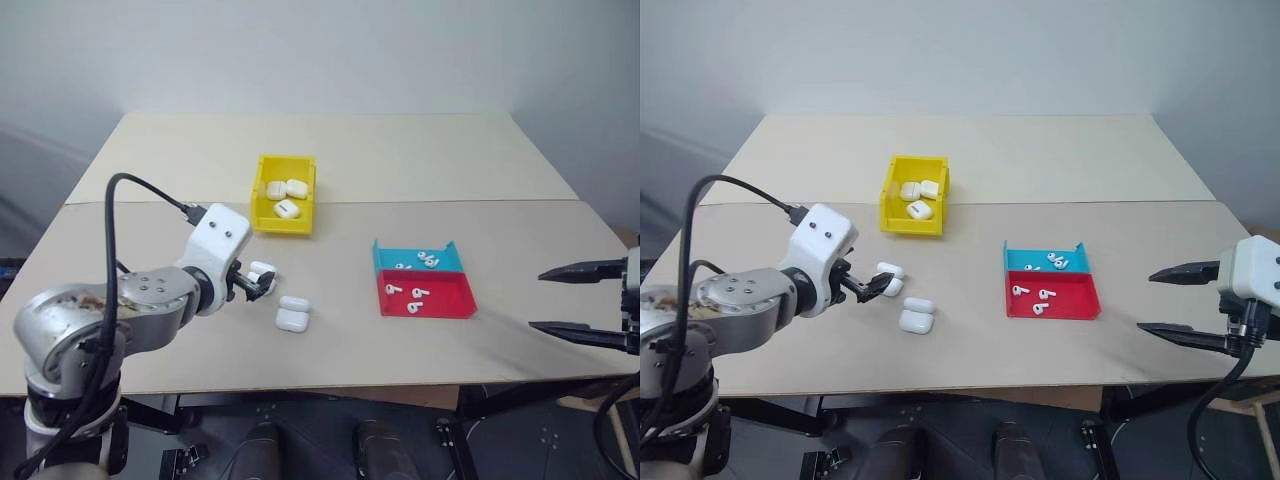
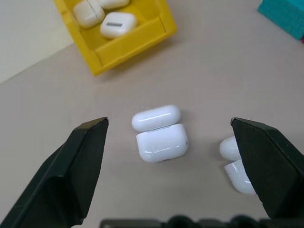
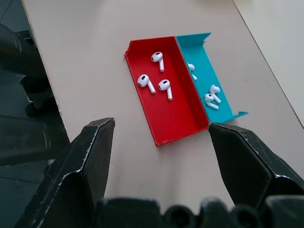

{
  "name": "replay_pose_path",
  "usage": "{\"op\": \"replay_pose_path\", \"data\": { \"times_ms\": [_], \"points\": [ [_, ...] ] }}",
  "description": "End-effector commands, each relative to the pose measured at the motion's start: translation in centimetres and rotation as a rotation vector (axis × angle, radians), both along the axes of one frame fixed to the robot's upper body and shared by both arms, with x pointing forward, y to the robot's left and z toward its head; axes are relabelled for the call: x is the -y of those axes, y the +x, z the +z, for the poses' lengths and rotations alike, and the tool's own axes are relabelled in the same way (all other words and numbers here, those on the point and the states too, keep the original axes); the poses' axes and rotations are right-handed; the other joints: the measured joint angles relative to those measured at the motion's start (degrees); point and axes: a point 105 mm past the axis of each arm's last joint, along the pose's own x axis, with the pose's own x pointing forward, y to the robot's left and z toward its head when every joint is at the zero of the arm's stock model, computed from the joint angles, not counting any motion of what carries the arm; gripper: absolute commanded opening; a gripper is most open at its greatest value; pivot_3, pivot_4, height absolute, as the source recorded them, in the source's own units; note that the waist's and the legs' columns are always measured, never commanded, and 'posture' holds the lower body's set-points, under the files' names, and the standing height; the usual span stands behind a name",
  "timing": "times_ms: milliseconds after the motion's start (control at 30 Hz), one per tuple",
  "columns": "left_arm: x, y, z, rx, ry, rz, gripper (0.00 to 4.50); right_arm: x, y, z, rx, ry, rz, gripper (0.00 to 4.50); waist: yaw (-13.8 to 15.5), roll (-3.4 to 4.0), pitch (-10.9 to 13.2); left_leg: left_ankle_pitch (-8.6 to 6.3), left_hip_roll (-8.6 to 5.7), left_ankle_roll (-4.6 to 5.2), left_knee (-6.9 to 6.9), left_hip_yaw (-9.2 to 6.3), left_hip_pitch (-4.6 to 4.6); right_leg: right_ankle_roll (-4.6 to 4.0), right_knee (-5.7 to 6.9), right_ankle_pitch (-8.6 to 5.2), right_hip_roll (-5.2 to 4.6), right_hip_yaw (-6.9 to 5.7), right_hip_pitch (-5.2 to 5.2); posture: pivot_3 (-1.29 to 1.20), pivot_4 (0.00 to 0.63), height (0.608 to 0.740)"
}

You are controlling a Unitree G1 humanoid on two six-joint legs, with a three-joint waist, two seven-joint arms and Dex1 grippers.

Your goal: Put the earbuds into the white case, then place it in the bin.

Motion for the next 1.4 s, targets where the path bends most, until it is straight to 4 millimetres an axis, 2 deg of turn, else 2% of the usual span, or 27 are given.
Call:
{"op": "replay_pose_path", "data": {
  "times_ms": [33, 267, 733, 1000, 1200, 1400],
  "points": [
    [-0.5, 1.7, 0.8, -0.012, -0.004, 0.088, 4.5, -0.3, 0.0, 0.7, 0.028, 0.005, 0.002, 3.69, 0.16, -0.01, 0.0, 0.0, -0.01, 0.0, 0.0, -0.02, 0.01, 0.0, 0.0, 0.0, -0.01, -0.01, 0.03, 0.0, 0.15, 0.74],
    [0.4, 3.2, 0.6, -0.144, -0.028, 0.096, 4.5, -0.4, 0.0, 0.7, 0.03, 0.016, -0.016, 3.69, 0.15, 0.0, 0.0, 0.01, -0.15, 0.01, 0.0, -0.02, -0.09, 0.05, -0.11, 0.02, -0.13, 0.0, 0.0, 0.0, 0.15, 0.74],
    [1.0, 2.9, -1.6, -0.304, -0.018, 0.216, 4.5, -0.7, -0.8, 0.2, 0.008, 0.035, -0.053, 3.69, 0.87, 0.0, 0.0, 0.07, -0.18, -0.09, -0.05, -0.04, -0.11, -0.14, -0.11, 0.13, -0.16, -0.01, -0.03, 0.0, 0.15, 0.74],
    [2.1, 3.9, -3.0, -0.338, 0.001, 0.226, 4.5, -0.7, -0.9, 0.1, 0.005, 0.035, -0.063, 3.69, 1.54, -0.01, 0.0, 0.15, -0.23, -0.22, -0.05, -0.06, -0.22, -0.35, -0.23, -0.11, -0.16, -0.01, -0.05, 0.0, 0.15, 0.74],
    [2.7, 4.2, -3.7, -0.357, -0.012, 0.222, 4.5, -0.7, -1.1, 0.1, 0.001, 0.035, -0.072, 3.69, 1.48, -0.01, 0.0, 0.15, -0.23, -0.22, -0.13, -0.09, -0.38, -0.57, -0.63, 0.22, -0.15, -0.03, -0.05, 0.0, 0.15, 0.74],
    [2.6, 4.3, -4.6, -0.363, 0.016, 0.223, 4.5, -0.7, -1.1, -0.1, -0.001, 0.036, -0.081, 3.69, 1.52, -0.01, 0.0, 0.14, -0.26, -0.21, -0.13, -0.09, -0.48, -0.19, -0.8, 0.45, -0.17, -0.03, -0.05, 0.0, 0.15, 0.74]
  ]
}}
